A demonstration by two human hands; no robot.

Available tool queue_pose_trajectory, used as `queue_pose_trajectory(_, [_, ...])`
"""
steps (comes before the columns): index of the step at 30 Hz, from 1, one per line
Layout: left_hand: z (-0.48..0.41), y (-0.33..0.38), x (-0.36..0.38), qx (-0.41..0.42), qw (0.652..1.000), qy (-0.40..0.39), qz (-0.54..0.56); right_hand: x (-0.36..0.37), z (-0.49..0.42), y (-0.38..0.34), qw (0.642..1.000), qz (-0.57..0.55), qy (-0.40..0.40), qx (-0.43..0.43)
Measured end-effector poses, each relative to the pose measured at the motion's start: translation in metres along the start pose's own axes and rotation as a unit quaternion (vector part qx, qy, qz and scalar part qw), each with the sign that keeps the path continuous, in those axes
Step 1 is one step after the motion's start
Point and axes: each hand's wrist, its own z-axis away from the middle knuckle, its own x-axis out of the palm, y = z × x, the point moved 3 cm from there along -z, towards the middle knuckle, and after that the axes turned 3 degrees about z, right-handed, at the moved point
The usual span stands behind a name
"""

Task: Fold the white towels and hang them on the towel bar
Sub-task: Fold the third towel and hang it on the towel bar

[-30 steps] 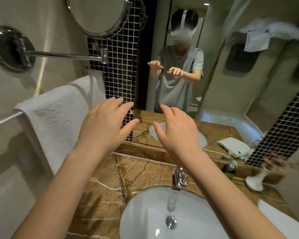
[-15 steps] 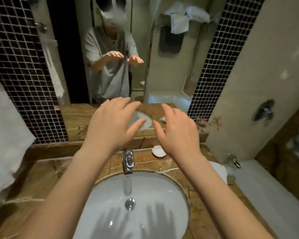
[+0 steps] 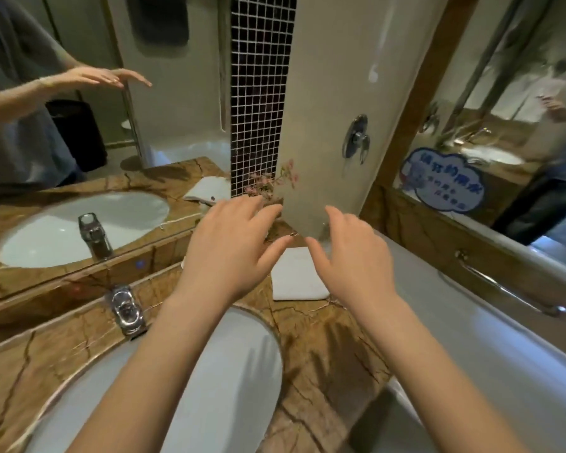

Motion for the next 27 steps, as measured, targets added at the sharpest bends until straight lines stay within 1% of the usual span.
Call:
queue_pose_trajectory(4, [-0.023, 0.008, 0.031, 0.015, 1.000, 0.003, 0.008, 0.024, -0.005, 0.030, 1.000, -0.021, 0.007, 0.014])
queue_pose_trajectory(7, [-0.042, 0.011, 0.062, 0.011, 1.000, -0.012, 0.003, 0.051, -0.017, 0.048, 0.999, -0.036, -0.001, 0.015])
queue_pose_trajectory(15, [-0.086, 0.001, 0.166, -0.002, 0.999, -0.051, 0.008, 0.153, -0.061, 0.093, 0.997, -0.062, -0.041, 0.011])
queue_pose_trajectory(20, [-0.096, -0.011, 0.235, 0.006, 0.999, -0.042, 0.017, 0.220, -0.077, 0.111, 0.996, -0.078, -0.035, 0.011])
queue_pose_trajectory(22, [-0.096, -0.014, 0.262, 0.008, 0.999, -0.045, 0.021, 0.247, -0.080, 0.117, 0.996, -0.081, -0.045, 0.011])
queue_pose_trajectory(25, [-0.091, -0.020, 0.301, 0.000, 0.998, -0.059, 0.021, 0.285, -0.075, 0.121, 0.995, -0.081, -0.064, -0.011])
queue_pose_trajectory(27, [-0.086, -0.024, 0.325, -0.008, 0.997, -0.069, 0.019, 0.305, -0.067, 0.120, 0.995, -0.068, -0.062, -0.032])
